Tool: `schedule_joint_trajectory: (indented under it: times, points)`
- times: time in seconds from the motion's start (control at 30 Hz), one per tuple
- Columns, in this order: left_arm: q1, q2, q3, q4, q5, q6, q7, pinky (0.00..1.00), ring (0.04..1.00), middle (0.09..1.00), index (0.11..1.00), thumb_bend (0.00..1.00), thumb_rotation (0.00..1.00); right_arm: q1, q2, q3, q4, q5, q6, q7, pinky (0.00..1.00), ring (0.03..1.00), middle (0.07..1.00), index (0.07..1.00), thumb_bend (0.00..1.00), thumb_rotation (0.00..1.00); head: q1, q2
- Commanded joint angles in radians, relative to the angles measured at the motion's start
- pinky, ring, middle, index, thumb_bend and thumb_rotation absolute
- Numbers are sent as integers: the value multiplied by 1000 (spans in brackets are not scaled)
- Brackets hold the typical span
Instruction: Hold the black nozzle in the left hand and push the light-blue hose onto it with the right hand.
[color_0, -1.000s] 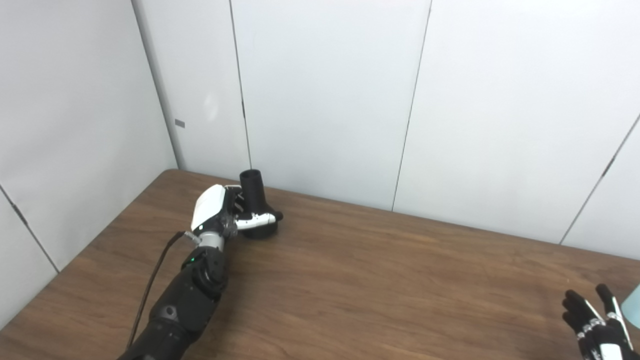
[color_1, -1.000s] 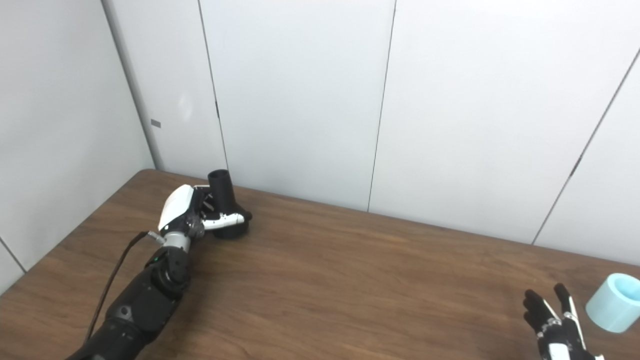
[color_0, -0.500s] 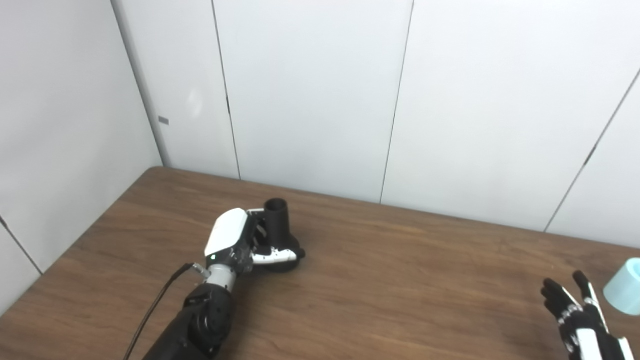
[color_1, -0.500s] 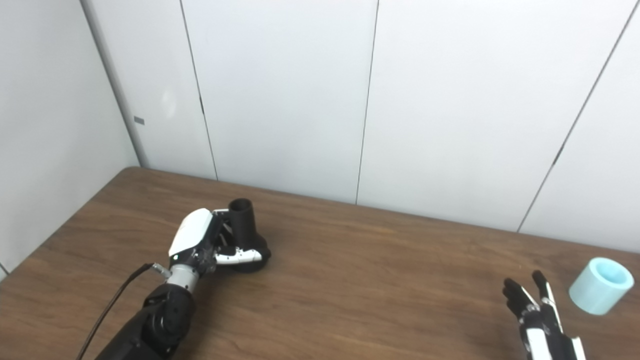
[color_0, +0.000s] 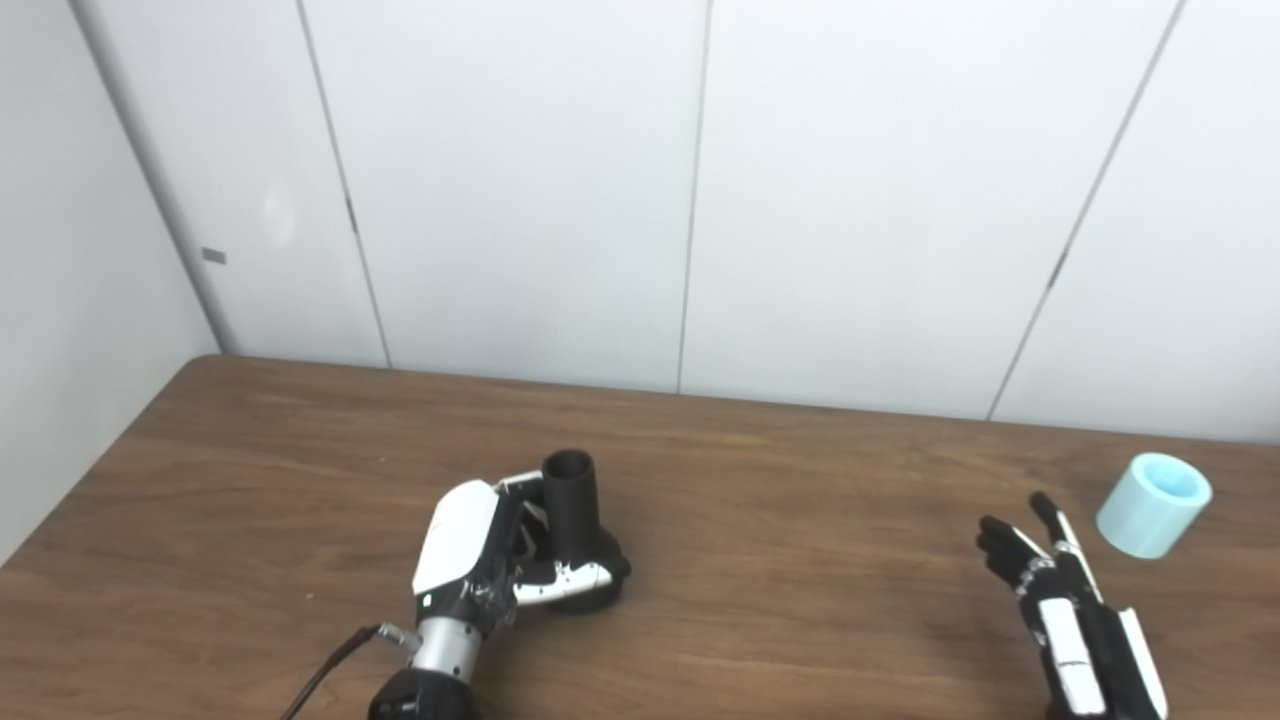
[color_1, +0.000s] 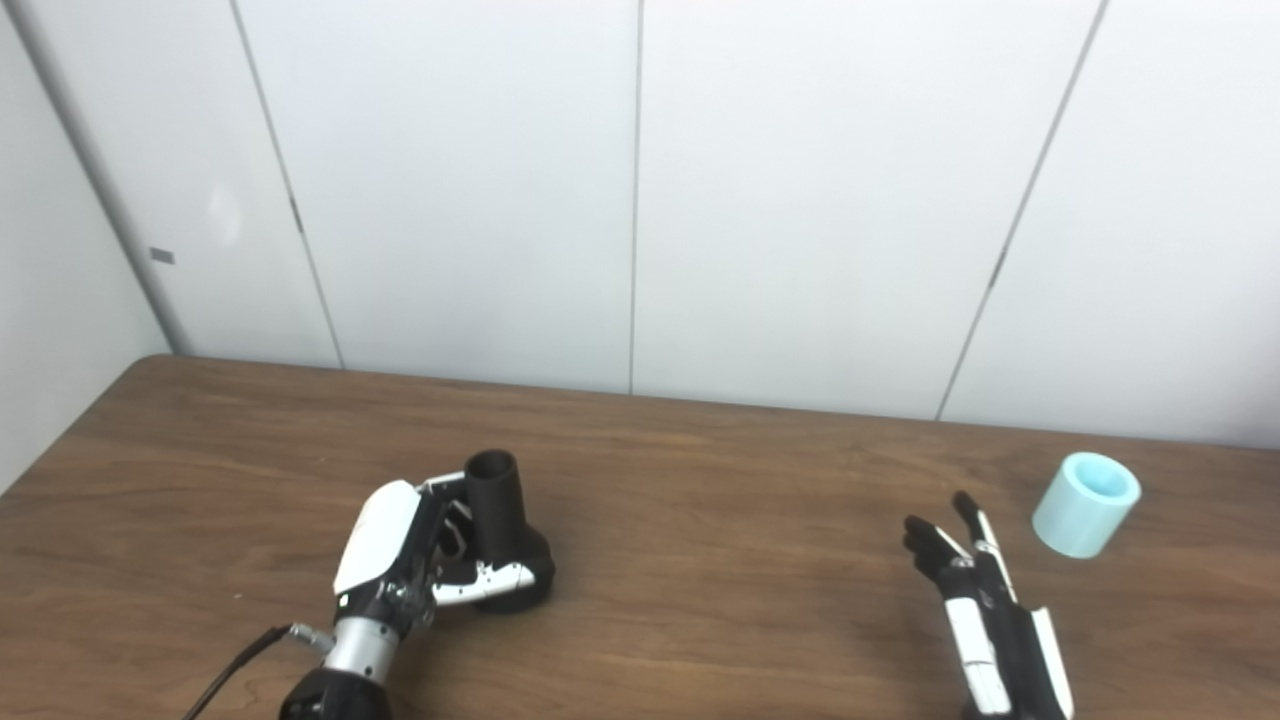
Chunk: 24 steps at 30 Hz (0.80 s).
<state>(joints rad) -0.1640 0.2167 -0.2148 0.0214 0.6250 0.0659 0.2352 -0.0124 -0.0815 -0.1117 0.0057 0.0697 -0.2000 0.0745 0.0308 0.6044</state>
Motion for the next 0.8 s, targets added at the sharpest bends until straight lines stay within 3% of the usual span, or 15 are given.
schedule_joint_trajectory:
  times: [0.0,0.53,0.6,0.77]
  points:
    - [-3,-9,-8,-42,17,-21,-4,330,416,529,497,473,0,64,70,35,72,1,3,-19,841,828,822,939,505,829,-6,2]
    - [52,-68,-118,-13,75,-105,-24,332,421,542,493,472,0,50,108,76,47,-68,39,-65,869,849,839,947,458,894,-101,41]
    - [57,-76,-128,-7,81,-113,-23,296,414,554,500,467,0,50,111,79,43,-71,39,-70,862,845,837,943,455,883,-107,43]
    - [65,-91,-156,19,99,-158,-5,326,416,536,501,472,0,49,119,77,30,-65,46,-82,844,834,830,930,458,794,-136,51]
